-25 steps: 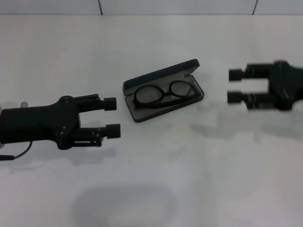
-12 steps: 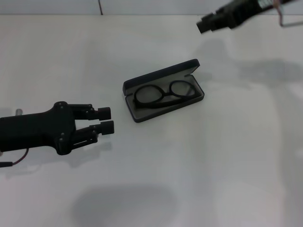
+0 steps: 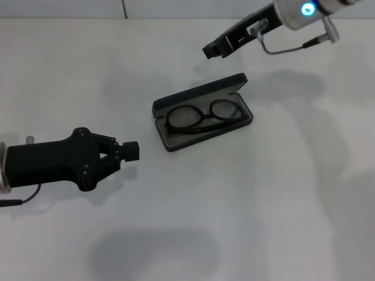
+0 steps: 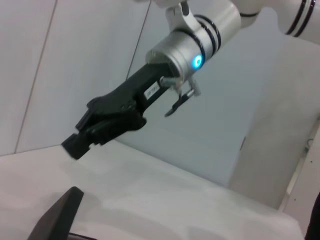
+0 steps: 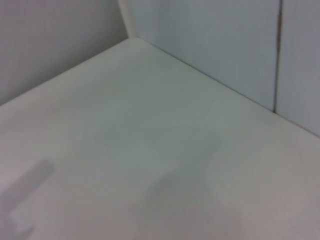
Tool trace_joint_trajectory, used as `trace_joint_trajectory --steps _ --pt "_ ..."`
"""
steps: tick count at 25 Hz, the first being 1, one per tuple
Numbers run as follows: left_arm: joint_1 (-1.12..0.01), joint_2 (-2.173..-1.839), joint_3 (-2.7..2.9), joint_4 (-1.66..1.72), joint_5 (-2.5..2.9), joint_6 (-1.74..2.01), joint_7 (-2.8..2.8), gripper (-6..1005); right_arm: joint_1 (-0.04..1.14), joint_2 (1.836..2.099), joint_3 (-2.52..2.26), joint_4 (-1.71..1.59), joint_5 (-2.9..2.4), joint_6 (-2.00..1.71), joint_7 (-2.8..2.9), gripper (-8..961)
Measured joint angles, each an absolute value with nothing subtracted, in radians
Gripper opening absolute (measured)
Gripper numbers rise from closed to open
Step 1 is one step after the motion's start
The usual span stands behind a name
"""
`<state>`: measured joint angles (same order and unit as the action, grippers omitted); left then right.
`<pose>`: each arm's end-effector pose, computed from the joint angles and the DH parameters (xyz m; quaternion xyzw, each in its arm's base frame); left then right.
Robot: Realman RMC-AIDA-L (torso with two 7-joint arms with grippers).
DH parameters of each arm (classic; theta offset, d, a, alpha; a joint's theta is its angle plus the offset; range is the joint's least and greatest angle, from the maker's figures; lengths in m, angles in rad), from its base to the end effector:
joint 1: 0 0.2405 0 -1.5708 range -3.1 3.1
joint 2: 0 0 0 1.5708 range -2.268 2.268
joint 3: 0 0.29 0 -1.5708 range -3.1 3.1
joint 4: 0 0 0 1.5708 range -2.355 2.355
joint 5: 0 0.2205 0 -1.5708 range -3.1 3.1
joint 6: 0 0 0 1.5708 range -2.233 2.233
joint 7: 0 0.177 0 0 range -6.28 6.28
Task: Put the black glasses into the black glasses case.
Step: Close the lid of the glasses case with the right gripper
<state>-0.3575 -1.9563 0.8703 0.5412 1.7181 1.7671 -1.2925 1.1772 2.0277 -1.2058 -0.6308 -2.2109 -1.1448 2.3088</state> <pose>-0.3135 0.2956 -0.0109 -0.9190 -0.2201 -0.3183 0.0754 0.0613 0.5005 -0.0949 -0.9584 0.2515 0.0214 0.1331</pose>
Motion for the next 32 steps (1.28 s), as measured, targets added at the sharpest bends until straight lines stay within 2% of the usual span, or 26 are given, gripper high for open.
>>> trace_joint_trajectory --steps 5,17,32 --pt "-0.366 -1.956 0.874 0.538 1.722 1.746 -1.289 -2 1.072 2.028 -1.387 -0.665 -2.019 -0.969 2.255 17" --pt "-0.406 -1.958 0.874 0.512 1.736 1.723 -1.293 -2 0.957 2.028 -1.73 -0.647 -1.611 -0.694 2.041 17" --pt "-0.432 -1.971 0.874 0.491 1.748 1.698 -1.299 -2 0.988 2.028 -1.832 -0.572 -1.503 -0.597 2.029 17"
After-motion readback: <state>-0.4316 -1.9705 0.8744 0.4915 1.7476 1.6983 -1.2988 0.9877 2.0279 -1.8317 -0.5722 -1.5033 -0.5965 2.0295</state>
